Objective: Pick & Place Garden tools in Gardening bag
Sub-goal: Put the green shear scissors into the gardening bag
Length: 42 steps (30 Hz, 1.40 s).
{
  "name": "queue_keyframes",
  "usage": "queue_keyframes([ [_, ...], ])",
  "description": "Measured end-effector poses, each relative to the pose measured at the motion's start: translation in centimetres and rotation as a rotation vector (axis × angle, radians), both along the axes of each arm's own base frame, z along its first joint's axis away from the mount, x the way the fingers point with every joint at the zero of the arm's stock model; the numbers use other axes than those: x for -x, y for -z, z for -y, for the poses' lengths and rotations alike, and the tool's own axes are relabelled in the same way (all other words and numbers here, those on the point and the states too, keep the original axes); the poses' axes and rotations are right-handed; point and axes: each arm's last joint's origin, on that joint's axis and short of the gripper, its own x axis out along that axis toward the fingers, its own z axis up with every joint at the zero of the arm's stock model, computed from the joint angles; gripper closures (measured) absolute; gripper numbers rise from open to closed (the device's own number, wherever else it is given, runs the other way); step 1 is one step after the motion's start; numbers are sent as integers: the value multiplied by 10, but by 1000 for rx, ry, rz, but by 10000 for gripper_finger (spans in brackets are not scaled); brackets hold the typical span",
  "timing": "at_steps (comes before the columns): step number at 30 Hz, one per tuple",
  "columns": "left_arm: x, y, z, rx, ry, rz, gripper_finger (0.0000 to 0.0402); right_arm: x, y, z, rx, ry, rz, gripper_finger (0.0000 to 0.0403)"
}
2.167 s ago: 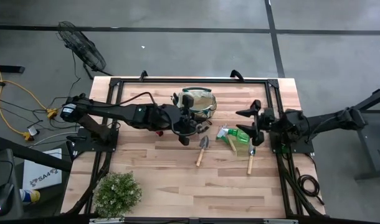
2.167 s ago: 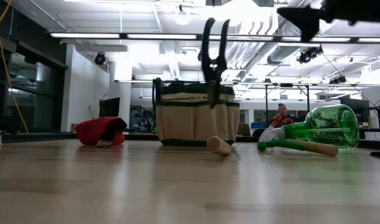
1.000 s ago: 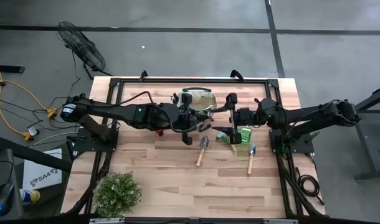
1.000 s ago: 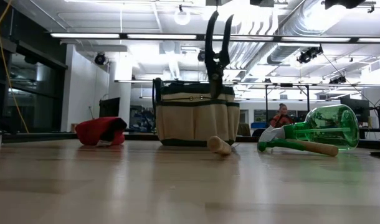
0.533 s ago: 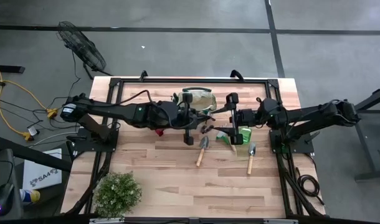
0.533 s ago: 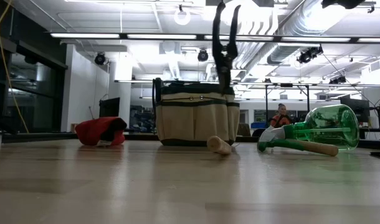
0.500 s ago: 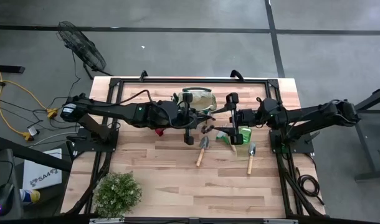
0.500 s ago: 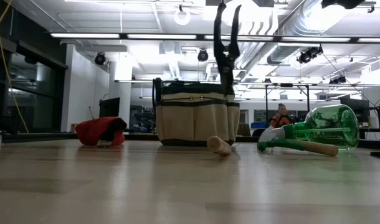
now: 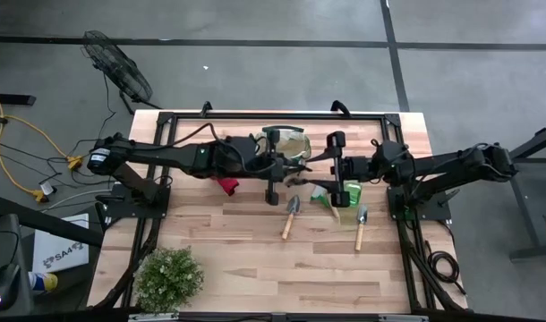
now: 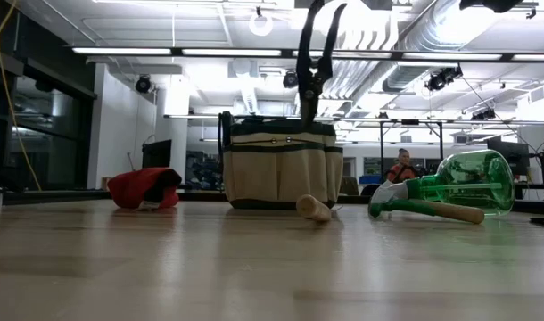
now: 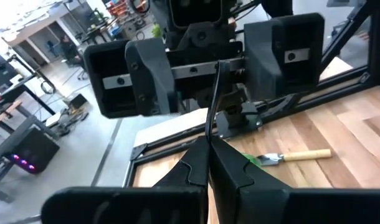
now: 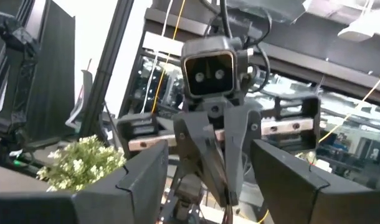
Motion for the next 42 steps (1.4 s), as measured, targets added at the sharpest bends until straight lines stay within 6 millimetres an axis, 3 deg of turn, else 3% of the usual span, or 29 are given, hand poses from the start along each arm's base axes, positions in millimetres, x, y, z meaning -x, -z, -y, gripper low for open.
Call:
queue_keyframes([
  [6,0,0,0,0,0,3,401,-1,-1,1,12,10,33,183],
  [14,0,0,0,-1,-1,-3,401,-21,5,10,-19,8,12,183],
  [26,0,2,0,-3,-4,-19,401,-20,4,9,-27,1,2,187],
  [42,1,3,-1,-8,-42,-31,401,-9,-1,9,-31,9,-32,308],
])
